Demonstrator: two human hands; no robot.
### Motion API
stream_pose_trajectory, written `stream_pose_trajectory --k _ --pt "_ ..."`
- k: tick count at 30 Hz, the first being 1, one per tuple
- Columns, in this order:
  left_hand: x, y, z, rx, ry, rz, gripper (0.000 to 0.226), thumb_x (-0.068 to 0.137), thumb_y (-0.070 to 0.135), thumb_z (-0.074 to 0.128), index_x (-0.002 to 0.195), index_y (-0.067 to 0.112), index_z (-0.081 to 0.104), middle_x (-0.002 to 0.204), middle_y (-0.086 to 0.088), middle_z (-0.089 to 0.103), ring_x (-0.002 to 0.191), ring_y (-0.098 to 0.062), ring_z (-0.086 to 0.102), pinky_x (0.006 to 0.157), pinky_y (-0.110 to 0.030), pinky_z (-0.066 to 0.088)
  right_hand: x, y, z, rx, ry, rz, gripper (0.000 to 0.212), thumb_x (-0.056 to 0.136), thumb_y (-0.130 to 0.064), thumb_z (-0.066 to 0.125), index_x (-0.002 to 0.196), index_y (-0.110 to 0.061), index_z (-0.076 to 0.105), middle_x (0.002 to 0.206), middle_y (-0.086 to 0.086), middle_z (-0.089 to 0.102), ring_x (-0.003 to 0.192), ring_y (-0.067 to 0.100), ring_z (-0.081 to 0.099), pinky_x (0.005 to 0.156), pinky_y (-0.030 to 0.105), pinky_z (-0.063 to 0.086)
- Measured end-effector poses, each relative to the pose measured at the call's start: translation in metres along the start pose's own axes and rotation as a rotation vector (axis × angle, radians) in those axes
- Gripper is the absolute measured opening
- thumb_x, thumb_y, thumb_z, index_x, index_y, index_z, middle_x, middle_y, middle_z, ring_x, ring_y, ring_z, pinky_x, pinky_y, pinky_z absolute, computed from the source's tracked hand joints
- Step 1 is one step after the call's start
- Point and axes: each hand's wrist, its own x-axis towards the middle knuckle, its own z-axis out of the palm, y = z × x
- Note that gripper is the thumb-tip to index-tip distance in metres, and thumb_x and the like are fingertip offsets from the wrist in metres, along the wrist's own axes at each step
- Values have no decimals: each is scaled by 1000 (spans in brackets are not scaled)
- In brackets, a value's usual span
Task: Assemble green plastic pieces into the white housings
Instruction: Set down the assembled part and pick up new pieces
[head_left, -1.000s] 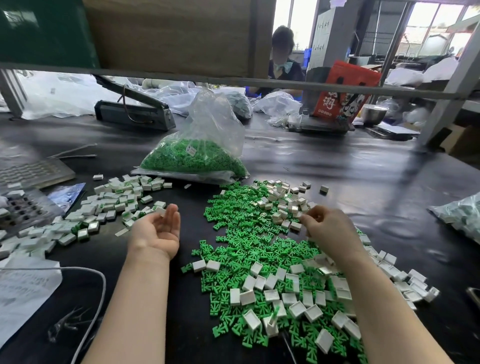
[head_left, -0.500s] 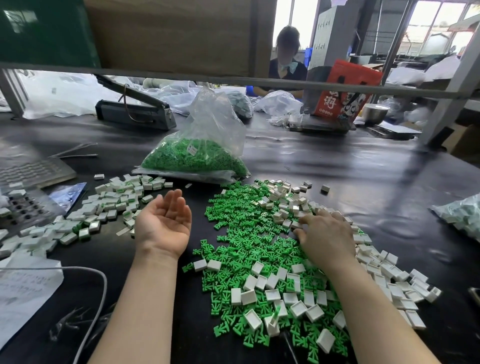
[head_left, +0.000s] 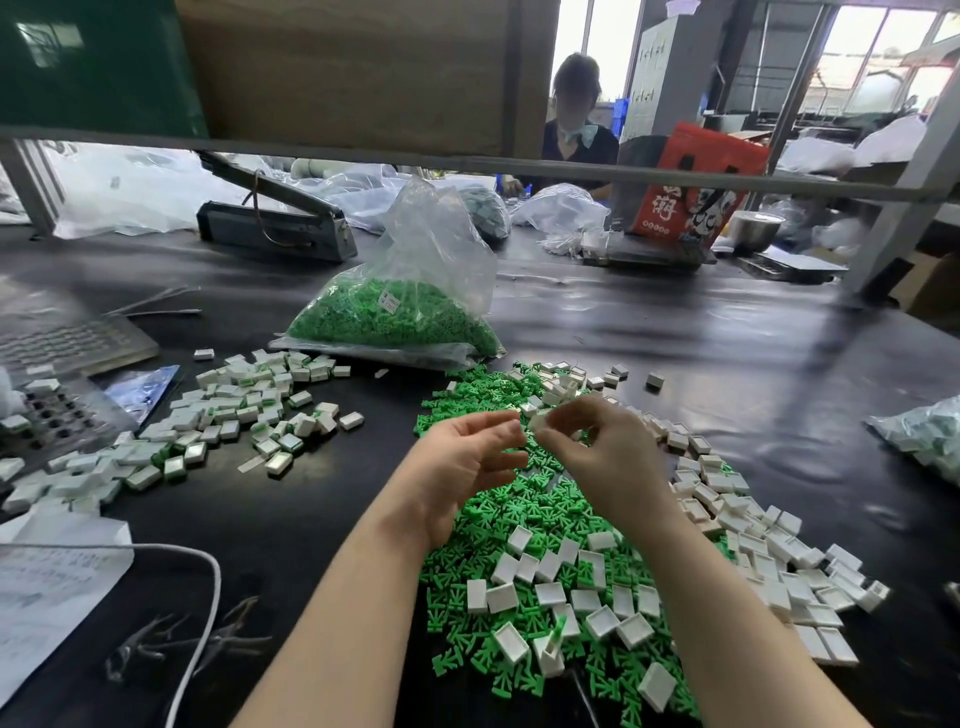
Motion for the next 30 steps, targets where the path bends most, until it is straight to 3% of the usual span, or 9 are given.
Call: stream_pose_trajectory --k 3,7,9,12,14,19,24,30 --pt "0 -5 8 -30 -13 48 23 80 14 70 103 9 71 93 -7 76 78 -13 71 65 -20 56 -4 -9 8 60 2 -49 11 83 -22 76 91 -20 69 83 -12 68 77 0 64 71 17 52" --pt "2 -5 5 11 130 121 14 86 7 68 99 10 72 90 -10 76 75 -14 70 64 -20 56 -5 -7 8 88 -111 -27 16 85 -26 75 99 -23 69 88 -13 69 78 0 64 70 23 54" --pt "1 -3 2 35 177 171 12 86 4 69 96 9 72 87 -12 75 71 -13 70 63 -19 56 -5 -2 6 -81 -209 16 21 88 -30 71 108 -27 68 94 -13 67 86 4 63 80 32 56" --pt "-3 1 2 87 173 236 15 83 5 72 97 8 73 88 -13 75 73 -14 69 66 -20 56 -8 2 8 -470 -386 41 34 90 -43 64 123 -34 62 119 -8 61 114 16 54 102 38 45" --pt "-5 3 3 148 145 281 20 78 7 76 97 8 73 86 -10 75 74 -12 68 65 -19 56 -9 1 10 -526 -436 44 31 91 -46 61 121 -37 63 125 -6 56 122 19 48 107 39 40" --pt "-9 6 7 223 140 353 27 66 3 83 91 7 73 88 -13 74 76 -12 69 64 -16 52 -8 0 10 -442 -433 64 11 92 -37 64 102 -36 65 104 -11 59 100 11 54 95 33 46" --pt "-8 7 6 258 147 402 31 59 8 88 83 13 68 77 -4 71 72 -11 67 63 -19 54 -7 1 7 -426 -395 66 6 92 -32 64 90 -33 58 92 -14 56 89 8 52 80 25 40" --pt "-11 8 7 207 126 419 28 61 4 86 77 10 65 68 0 67 63 -9 64 60 -17 51 -7 3 6 -385 -310 63 9 90 -30 67 87 -31 58 92 -11 62 88 11 58 82 30 49"
